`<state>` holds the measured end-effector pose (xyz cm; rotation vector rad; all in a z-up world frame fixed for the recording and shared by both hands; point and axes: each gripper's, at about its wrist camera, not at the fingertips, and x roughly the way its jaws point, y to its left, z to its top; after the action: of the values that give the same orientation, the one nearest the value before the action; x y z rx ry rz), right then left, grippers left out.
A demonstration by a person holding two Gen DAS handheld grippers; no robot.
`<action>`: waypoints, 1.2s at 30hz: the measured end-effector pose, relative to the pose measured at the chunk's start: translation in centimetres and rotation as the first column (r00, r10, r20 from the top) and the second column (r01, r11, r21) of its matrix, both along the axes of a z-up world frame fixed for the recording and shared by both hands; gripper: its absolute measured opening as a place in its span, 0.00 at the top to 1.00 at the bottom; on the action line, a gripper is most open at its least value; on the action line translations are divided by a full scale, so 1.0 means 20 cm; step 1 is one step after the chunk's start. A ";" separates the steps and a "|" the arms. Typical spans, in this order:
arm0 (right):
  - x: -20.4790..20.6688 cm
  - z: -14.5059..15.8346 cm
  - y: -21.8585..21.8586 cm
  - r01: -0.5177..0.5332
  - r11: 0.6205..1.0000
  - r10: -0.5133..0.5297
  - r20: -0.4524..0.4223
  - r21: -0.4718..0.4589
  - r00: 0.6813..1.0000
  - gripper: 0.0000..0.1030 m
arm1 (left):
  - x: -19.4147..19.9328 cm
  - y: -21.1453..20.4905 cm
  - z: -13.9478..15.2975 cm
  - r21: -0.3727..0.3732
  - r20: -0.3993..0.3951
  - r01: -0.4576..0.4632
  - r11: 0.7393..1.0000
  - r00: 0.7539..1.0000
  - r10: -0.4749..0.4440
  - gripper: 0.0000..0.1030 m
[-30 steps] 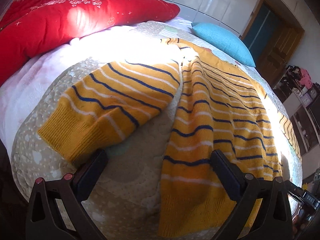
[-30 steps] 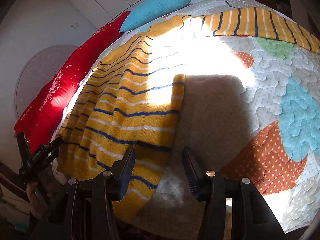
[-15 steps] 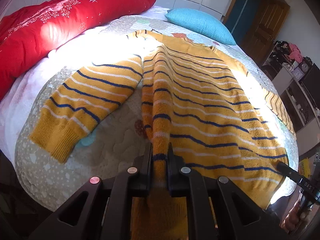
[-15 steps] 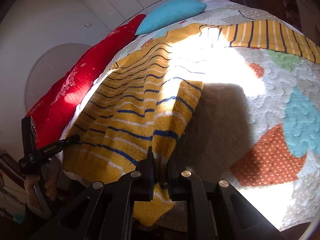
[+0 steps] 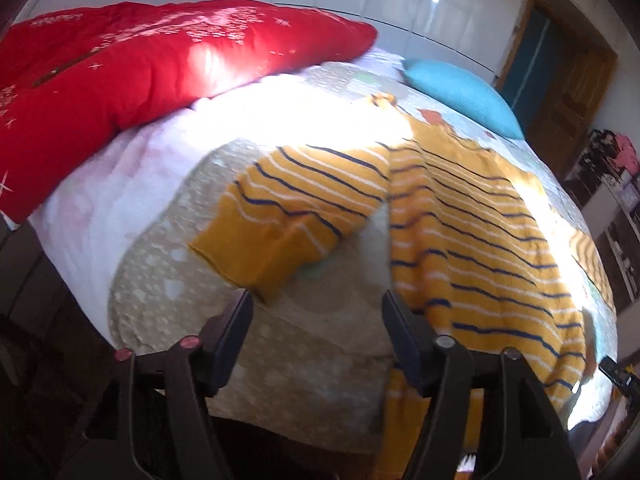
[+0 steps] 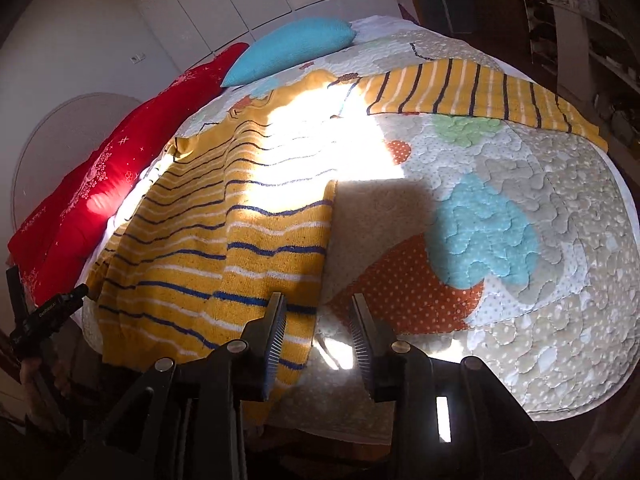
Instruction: Fold small clothes
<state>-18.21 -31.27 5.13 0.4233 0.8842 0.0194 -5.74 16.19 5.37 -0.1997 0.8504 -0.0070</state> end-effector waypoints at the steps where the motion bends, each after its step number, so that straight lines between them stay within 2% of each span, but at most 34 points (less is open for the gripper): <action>1: 0.02 0.00 0.01 -0.006 1.000 0.006 -0.006 -0.007 1.000 0.65 | 0.04 0.05 -0.01 0.005 0.003 -0.036 0.999 0.999 0.036 0.28; 6: 0.11 0.04 0.09 -0.044 0.998 0.044 0.023 -0.040 0.999 0.65 | 0.27 0.22 -0.13 0.069 -0.044 -0.124 0.990 0.991 0.127 0.24; 9: 0.16 0.06 0.15 -0.063 0.997 0.065 0.045 -0.040 0.997 0.65 | 0.32 0.22 -0.18 0.067 -0.050 -0.113 0.991 0.992 0.116 0.24; 10: 0.18 0.07 0.18 -0.071 0.996 0.073 0.045 -0.056 0.996 0.65 | 0.33 0.21 -0.17 0.067 -0.043 -0.089 0.994 0.995 0.092 0.33; 12: 0.23 0.09 0.24 -0.086 0.991 0.091 0.052 -0.101 0.994 0.65 | 0.35 0.19 -0.14 0.030 -0.056 -0.024 0.999 0.998 0.025 0.93; 14: 0.27 0.11 0.29 -0.102 0.986 0.111 0.063 -0.134 0.992 0.65 | 0.37 0.21 -0.10 0.033 -0.061 -0.037 0.999 0.997 0.039 0.92; 18: 0.35 0.13 0.40 -0.136 0.978 0.150 0.078 -0.157 0.986 0.65 | 0.45 0.37 0.00 0.176 -0.014 -0.127 0.976 0.991 0.131 0.93; 22: 0.42 0.10 0.51 -0.173 0.970 0.186 0.068 -0.169 0.980 0.65 | 0.60 0.59 0.07 0.252 -0.002 -0.202 0.946 0.978 0.209 0.93; 26: 0.46 0.08 0.57 -0.192 0.967 0.204 0.058 -0.165 0.977 0.65 | 0.74 0.74 0.08 0.264 -0.016 -0.239 0.935 0.968 0.252 0.94; 31: 0.48 0.06 0.58 -0.192 0.966 0.202 0.045 -0.175 0.978 0.65 | 0.88 0.85 0.07 0.333 -0.027 -0.302 0.893 0.944 0.329 0.94; 36: 0.48 0.06 0.55 -0.179 0.967 0.190 0.040 -0.183 0.981 0.65 | 0.99 0.94 0.08 0.305 -0.081 -0.304 0.902 0.936 0.343 0.94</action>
<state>-8.51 -20.30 6.27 0.1705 0.8584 0.1220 14.04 35.07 6.99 -0.0647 0.9313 0.4473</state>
